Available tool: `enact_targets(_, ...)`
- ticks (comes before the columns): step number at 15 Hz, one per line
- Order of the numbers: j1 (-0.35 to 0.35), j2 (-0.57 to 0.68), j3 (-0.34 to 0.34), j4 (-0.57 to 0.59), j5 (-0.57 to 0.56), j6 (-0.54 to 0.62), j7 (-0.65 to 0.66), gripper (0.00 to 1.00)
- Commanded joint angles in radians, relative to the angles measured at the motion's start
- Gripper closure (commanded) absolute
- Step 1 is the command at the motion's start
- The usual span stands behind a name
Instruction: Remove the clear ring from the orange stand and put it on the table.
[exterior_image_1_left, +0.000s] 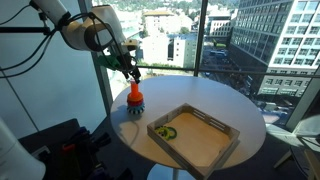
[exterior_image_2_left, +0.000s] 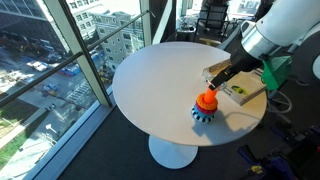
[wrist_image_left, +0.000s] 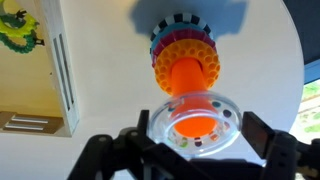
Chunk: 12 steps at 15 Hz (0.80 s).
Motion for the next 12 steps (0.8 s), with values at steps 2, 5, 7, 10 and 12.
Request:
enact_targets(2,-0.003,-0.099,0.002,-0.028,0.059,-0.037,-0.030,0.33)
enact_targets(5,-0.008,-0.134,-0.009,-0.024,0.093,-0.066,-0.033,0.33)
enact_targets(7,-0.018,-0.145,-0.020,-0.019,0.104,-0.082,-0.031,0.33)
enact_targets(10,-0.039,-0.146,-0.044,-0.009,0.115,-0.112,-0.037,0.33)
enact_targets(12,-0.055,-0.138,-0.063,-0.003,0.119,-0.121,-0.043,0.33)
